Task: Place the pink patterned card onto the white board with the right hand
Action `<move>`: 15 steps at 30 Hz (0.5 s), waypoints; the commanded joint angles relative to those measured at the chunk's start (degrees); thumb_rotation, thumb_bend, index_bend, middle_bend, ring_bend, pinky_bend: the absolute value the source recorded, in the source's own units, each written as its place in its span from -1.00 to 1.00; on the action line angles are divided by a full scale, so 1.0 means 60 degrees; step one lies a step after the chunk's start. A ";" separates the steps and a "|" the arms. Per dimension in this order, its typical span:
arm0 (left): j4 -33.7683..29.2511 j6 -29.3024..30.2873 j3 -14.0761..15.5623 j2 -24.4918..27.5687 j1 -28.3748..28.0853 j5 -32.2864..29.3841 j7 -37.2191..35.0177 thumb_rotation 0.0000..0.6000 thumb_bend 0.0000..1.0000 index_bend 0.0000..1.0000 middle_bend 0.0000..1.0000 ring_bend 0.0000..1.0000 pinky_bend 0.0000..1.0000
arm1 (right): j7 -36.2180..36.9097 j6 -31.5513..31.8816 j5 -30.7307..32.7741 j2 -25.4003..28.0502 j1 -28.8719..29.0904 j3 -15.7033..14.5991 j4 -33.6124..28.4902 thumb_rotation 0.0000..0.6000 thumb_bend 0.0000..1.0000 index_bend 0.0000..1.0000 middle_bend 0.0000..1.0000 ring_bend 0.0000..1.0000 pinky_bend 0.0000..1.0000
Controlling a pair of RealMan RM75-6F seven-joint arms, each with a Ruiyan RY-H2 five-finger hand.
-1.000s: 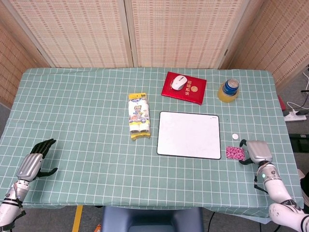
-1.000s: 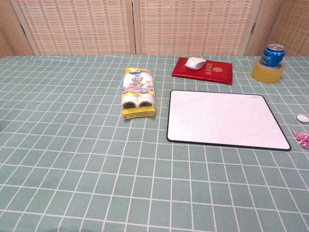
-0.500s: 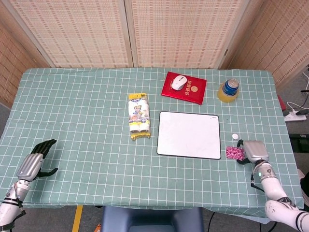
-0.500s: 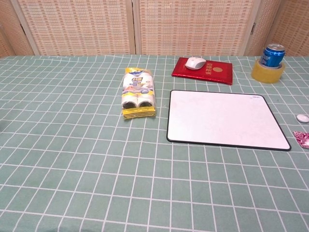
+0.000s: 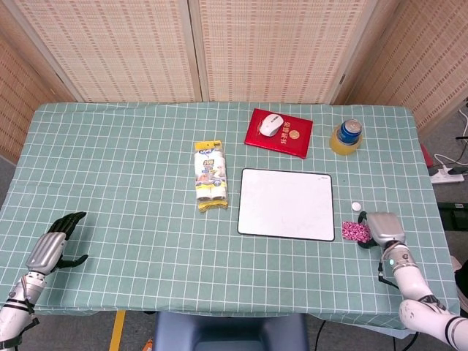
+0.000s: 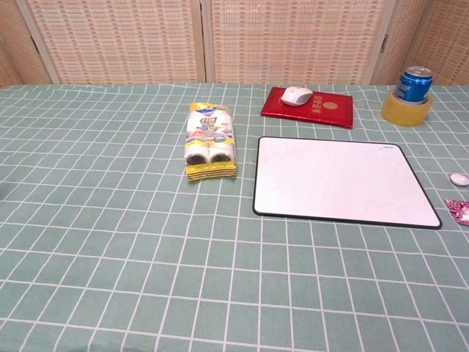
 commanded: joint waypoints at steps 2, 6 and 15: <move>0.0031 0.0002 -0.0003 -0.0004 -0.0003 -0.0003 -0.0044 0.67 -0.61 -1.00 -0.89 -1.00 -0.84 | -0.0087 -0.0004 0.0095 -0.0044 0.0049 -0.0034 0.0022 0.81 -0.57 -0.29 0.93 0.86 0.96; 0.0046 0.0006 -0.0002 -0.0009 -0.0005 0.0000 -0.0094 0.67 -0.61 -1.00 -0.89 -1.00 -0.84 | -0.0172 0.0006 0.0213 -0.0087 0.0094 -0.0063 0.0077 0.81 -0.57 -0.28 0.93 0.87 0.96; 0.0038 0.0001 0.0009 0.0003 -0.0004 0.0004 -0.0199 0.67 -0.61 -1.00 -0.88 -1.00 -0.84 | -0.0075 0.0099 0.0198 -0.0087 0.0119 -0.0072 0.0044 0.81 -0.52 -0.20 0.95 0.88 0.97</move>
